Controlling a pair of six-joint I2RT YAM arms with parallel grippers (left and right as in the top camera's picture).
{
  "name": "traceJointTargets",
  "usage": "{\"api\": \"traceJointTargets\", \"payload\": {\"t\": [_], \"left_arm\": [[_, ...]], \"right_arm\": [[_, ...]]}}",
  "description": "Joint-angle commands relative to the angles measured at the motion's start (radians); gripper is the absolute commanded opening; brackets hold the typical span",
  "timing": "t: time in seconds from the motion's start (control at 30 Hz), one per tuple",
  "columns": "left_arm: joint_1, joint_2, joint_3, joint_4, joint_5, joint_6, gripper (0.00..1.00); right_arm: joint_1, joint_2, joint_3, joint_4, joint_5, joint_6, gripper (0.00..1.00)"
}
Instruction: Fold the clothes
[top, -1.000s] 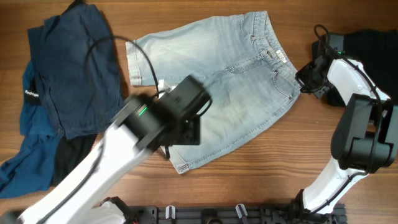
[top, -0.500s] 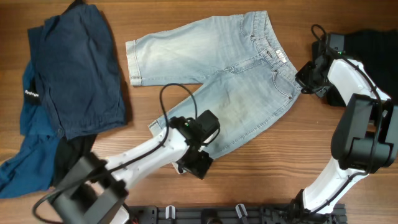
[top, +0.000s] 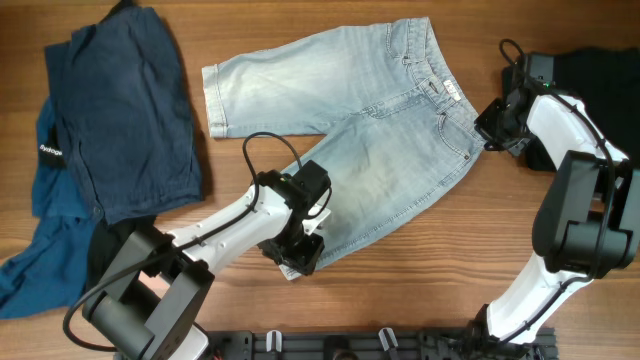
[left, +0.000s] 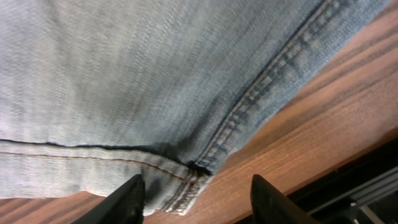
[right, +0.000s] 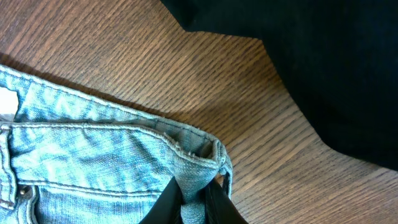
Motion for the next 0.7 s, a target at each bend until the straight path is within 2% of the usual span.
{"api": "traceJointTargets", "payload": {"t": [0.0, 0.07, 0.17, 0.43, 0.5, 0.57, 0.67], "left_arm": [[-0.003, 0.012, -0.016, -0.045, 0.054, 0.027, 0.59], [-0.002, 0.013, -0.035, -0.055, 0.056, 0.022, 0.69], [0.000, 0.036, -0.051, -0.063, 0.098, -0.010, 0.73], [0.000, 0.112, -0.051, -0.032, 0.077, -0.037, 0.71], [0.000, 0.111, -0.048, -0.037, 0.078, -0.039, 0.61], [0.000, 0.109, -0.018, -0.106, 0.077, -0.038, 0.56], [-0.003, 0.087, 0.063, -0.196, 0.019, -0.038, 0.59]], "right_arm": [[0.002, -0.028, -0.001, 0.011, -0.032, -0.023, 0.12], [0.002, -0.028, -0.001, 0.013, -0.032, -0.022, 0.12], [0.002, -0.028, -0.001, 0.018, -0.032, -0.023, 0.12], [0.002, -0.028, -0.001, 0.019, -0.032, -0.025, 0.12], [0.003, -0.028, -0.001, 0.019, -0.032, -0.025, 0.12], [0.003, -0.028, -0.001, 0.021, -0.032, -0.025, 0.13], [0.003, -0.028, -0.001, 0.022, -0.036, -0.025, 0.14]]}}
